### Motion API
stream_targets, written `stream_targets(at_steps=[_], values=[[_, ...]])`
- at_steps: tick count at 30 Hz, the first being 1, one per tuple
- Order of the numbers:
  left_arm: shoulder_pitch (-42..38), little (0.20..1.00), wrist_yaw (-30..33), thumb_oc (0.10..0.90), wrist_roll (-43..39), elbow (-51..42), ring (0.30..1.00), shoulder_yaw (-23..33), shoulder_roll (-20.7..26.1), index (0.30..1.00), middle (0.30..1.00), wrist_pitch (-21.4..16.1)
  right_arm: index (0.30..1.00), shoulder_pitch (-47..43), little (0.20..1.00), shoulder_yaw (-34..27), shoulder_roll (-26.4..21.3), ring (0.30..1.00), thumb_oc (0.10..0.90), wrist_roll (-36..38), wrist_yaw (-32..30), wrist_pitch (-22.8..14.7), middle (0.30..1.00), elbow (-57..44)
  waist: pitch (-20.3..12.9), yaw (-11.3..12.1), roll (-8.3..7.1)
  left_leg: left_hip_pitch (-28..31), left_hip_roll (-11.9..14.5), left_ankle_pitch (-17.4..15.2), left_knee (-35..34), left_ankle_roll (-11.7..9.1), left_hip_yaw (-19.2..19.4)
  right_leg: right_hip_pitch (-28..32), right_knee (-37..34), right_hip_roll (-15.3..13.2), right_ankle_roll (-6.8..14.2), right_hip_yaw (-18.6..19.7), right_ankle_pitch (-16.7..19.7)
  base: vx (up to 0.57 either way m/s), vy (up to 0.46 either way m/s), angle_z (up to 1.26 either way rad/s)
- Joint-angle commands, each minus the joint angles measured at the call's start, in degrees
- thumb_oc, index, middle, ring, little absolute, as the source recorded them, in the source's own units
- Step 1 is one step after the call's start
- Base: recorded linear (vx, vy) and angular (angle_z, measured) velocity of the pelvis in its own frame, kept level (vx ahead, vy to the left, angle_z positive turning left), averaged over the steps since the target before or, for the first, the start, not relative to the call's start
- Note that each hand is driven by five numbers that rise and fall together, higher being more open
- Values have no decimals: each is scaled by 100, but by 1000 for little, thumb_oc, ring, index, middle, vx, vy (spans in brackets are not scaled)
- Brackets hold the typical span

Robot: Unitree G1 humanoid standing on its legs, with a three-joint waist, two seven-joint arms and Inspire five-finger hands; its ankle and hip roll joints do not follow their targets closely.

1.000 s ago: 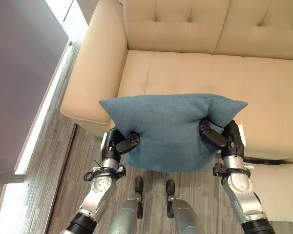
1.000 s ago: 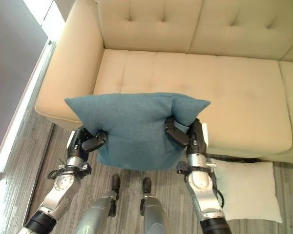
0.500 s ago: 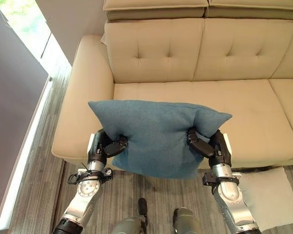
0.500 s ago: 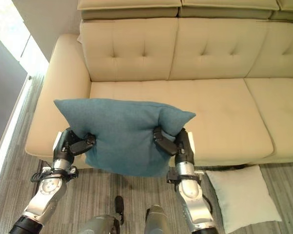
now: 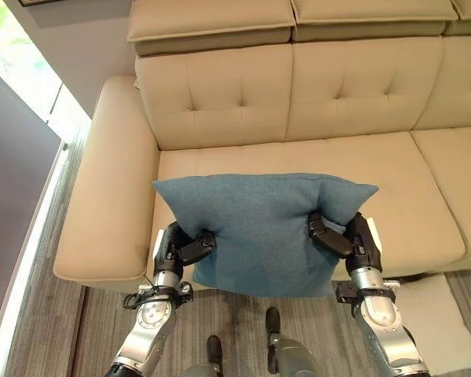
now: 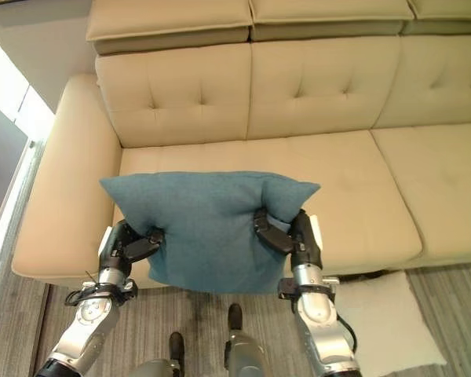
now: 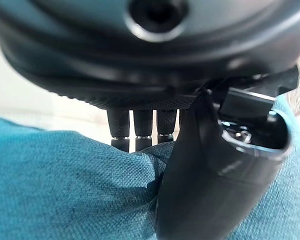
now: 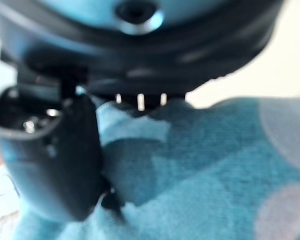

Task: Pick up all the scattered cushions and arrange them neatly on the sofa.

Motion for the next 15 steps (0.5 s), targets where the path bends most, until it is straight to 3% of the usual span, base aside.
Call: stream_targets(at_steps=[1,3,4,9,11,12,15], values=[[-614,300,-453,400,4,-1044,300,-244,-38,300,300,-697,300,-565,300,293,89,300,400,199,207,-841,300,-1184,-376,-17,-125,-415,-125,-478,1250,57,128,603,-89,43,252,83,-604,109,-72,-6],[-624,300,-457,400,-12,-1025,300,-249,-43,300,300,-677,300,-568,300,304,95,300,400,208,198,-831,300,-1161,-380,-1,-146,-503,-106,-543,1105,88,151,630,-106,31,259,86,-635,148,-50,-7],[-594,300,-485,400,5,-984,300,-265,-37,300,300,-662,300,-524,300,268,120,300,400,212,189,-820,300,-1157,-435,18,-163,-590,-78,-657,572,138,214,724,-169,29,296,87,-708,205,0,1],[-596,300,-479,400,74,-1016,300,-280,-21,300,300,-608,300,-446,300,227,135,300,400,154,109,-803,300,-1091,-477,168,-33,-739,-45,144,-1073,41,251,1070,-321,235,337,108,-903,211,37,15],[-596,300,-478,400,75,-1016,300,-281,-20,300,300,-608,300,-445,300,226,136,300,400,153,108,-803,300,-1091,-469,170,-42,-708,-54,163,-1111,42,257,1082,-321,226,339,111,-907,161,77,-14],[-559,300,-505,400,140,-1060,300,-261,32,300,300,-625,300,-415,300,227,208,300,400,135,130,-805,300,-1056,-520,227,3,-615,-90,294,-1445,52,128,1247,-282,269,384,205,-1008,384,254,-38],[-495,300,-528,400,157,-1097,300,-278,109,300,300,-638,300,-421,300,302,284,300,400,58,215,-747,300,-1038,-654,270,-46,-342,-200,171,-1415,178,101,1304,-95,86,496,349,-1068,319,259,-62]])
